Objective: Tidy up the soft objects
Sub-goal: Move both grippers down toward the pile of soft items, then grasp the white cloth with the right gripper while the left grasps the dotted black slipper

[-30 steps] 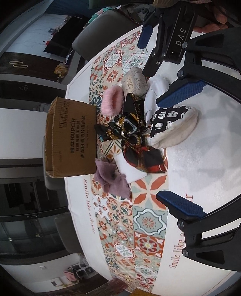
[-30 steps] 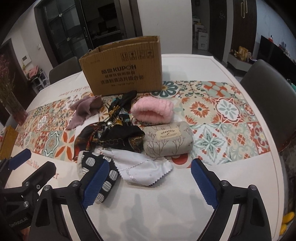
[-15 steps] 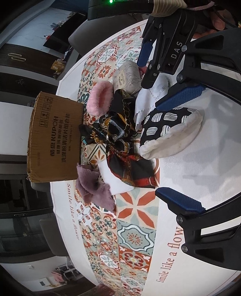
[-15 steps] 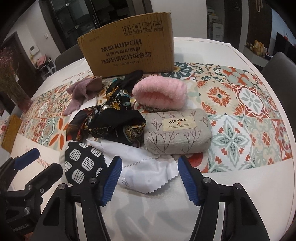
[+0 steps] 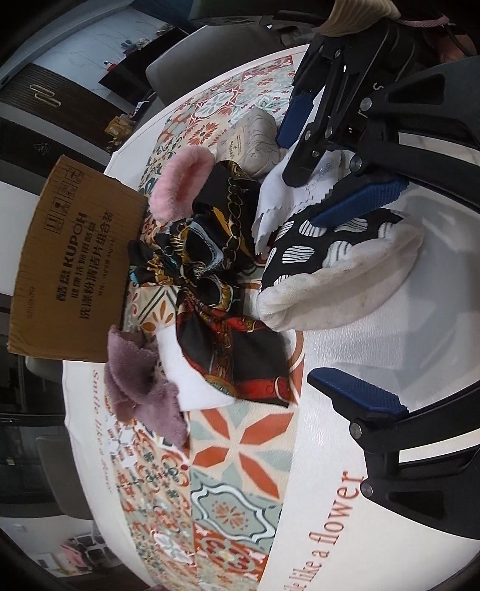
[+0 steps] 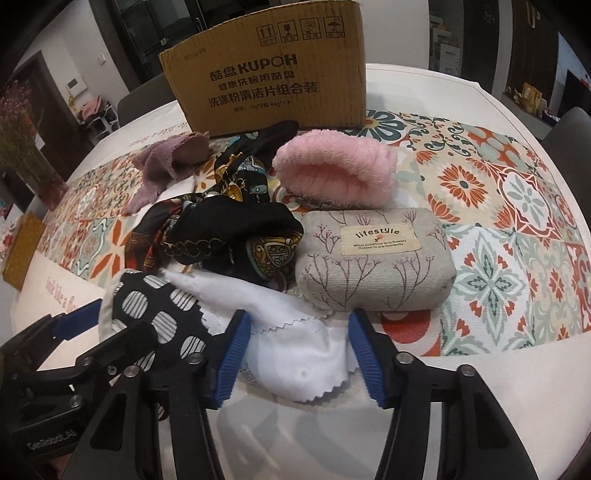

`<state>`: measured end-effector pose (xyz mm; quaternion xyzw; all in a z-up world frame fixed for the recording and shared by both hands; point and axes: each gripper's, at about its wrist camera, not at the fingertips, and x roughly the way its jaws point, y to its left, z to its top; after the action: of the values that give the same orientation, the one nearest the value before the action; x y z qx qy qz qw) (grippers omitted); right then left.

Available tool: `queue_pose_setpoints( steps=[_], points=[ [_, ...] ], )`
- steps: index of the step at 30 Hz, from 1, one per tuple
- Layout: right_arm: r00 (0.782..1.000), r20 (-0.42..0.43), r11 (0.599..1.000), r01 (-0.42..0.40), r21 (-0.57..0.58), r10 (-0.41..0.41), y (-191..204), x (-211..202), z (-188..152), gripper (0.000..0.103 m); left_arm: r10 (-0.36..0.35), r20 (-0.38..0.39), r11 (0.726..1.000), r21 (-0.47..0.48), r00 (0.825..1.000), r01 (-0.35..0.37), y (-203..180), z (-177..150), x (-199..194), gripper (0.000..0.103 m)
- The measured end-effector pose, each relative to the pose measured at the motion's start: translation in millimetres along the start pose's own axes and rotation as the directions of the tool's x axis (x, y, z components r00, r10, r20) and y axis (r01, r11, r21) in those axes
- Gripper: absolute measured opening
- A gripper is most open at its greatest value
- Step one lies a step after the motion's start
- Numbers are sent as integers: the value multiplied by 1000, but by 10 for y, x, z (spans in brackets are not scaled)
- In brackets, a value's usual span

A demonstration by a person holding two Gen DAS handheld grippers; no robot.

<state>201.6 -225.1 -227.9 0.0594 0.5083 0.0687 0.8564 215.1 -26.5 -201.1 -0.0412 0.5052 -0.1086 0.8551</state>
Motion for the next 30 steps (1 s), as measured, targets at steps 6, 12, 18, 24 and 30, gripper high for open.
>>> queue_pose_setpoints(
  steps=[6,12,18,24,30],
  points=[
    [1000,8,1000,2,-7,-2,-23,31,-2,46,-31,-14,1000,-1,999,31,-21,-6,99,67],
    [999,-2,999,-34,6,34,-42,15,-9,25,-57,-16,998,3,998,57,-53,-12,115,50],
    [999,15,999,-39,13,39,-21,-85,-9,15,-57,4,998,17,998,57,-76,-17,33,32],
    [998,37,998,-57,41,56,-28,-256,-2,14,-54,33,997,51,998,53,-102,-26,-105,23],
    [997,69,998,-44,50,40,-29,-434,-12,14,-60,66,996,77,996,54,-132,-49,-280,19]
  ],
)
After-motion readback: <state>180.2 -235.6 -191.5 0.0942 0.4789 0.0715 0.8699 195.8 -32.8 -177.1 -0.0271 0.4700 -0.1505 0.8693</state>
